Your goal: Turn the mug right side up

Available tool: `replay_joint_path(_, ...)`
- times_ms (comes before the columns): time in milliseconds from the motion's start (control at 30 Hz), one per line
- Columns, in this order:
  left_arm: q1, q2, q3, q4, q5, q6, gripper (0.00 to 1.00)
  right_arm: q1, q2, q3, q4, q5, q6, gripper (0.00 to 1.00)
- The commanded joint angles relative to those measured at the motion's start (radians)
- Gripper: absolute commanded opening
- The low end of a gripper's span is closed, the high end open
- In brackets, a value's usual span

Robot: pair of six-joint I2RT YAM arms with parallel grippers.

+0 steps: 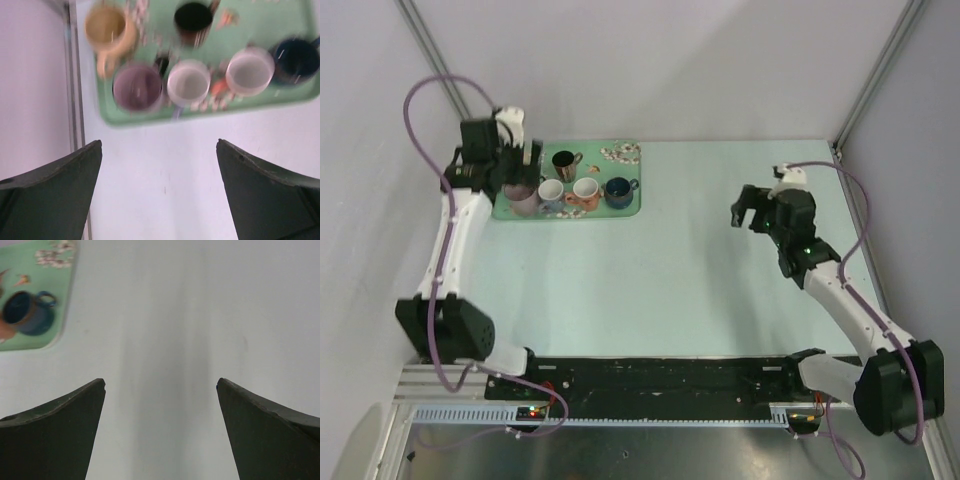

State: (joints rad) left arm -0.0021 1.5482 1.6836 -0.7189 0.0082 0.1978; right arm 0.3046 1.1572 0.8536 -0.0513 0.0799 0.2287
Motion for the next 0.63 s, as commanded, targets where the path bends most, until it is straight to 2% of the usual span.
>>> replay_joint_path(0, 0.034, -0.244, -0.367, 0.143, -0.114, -0.009, 1.00, -0.062, -0.090, -0.120, 0.100, 0.101, 0.061, 0.99)
replay_joint_path(133, 0.038, -0.491, -0.678, 0.188, -0.092, 0.023, 1.00, -0.071, -0.089, -0.159, 0.067, 0.263, 0.116, 0.99)
replay_joint_path(267, 0.038, -0.636, -0.934, 0.204, -0.146, 0.021, 1.00, -0.066, -0.041, -0.178, 0.032, 0.304, 0.148, 0.99)
replay_joint_path(433, 0.063, -0.730, -1.093, 0.275, -0.220, -0.057, 1.00, -0.048, -0.027, -0.229, 0.087, 0.326, 0.147, 0.98)
replay_joint_path(600, 0.078, -0.754, -1.135, 0.355, -0.278, -0.110, 1.00, -0.040, -0.066, -0.255, 0.109, 0.336, 0.108, 0.95)
